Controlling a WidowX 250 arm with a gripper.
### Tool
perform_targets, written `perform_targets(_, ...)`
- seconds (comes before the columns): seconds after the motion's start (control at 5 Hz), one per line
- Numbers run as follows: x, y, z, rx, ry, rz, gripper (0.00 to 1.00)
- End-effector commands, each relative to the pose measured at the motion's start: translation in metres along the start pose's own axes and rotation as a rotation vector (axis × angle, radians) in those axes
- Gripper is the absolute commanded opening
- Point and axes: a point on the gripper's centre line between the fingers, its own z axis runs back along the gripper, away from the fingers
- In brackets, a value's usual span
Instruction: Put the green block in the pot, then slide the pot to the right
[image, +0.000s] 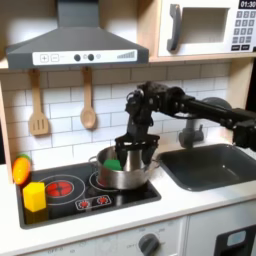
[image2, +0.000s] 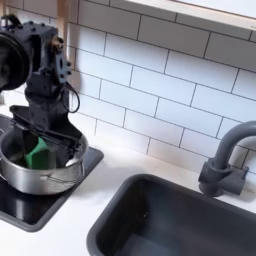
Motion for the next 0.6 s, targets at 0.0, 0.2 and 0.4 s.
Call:
perform_targets(0.0,-0.004,-0.0144,0.0019,-0.018,0.015,-0.013,1.0)
perform_targets(0.2,-0.0048,-0.0109,0.002,-0.01,0.013,-0.007,1.0)
perform_targets(0.4,-0.005,-0.0112,0.002,-0.012,0.015,-0.008,1.0)
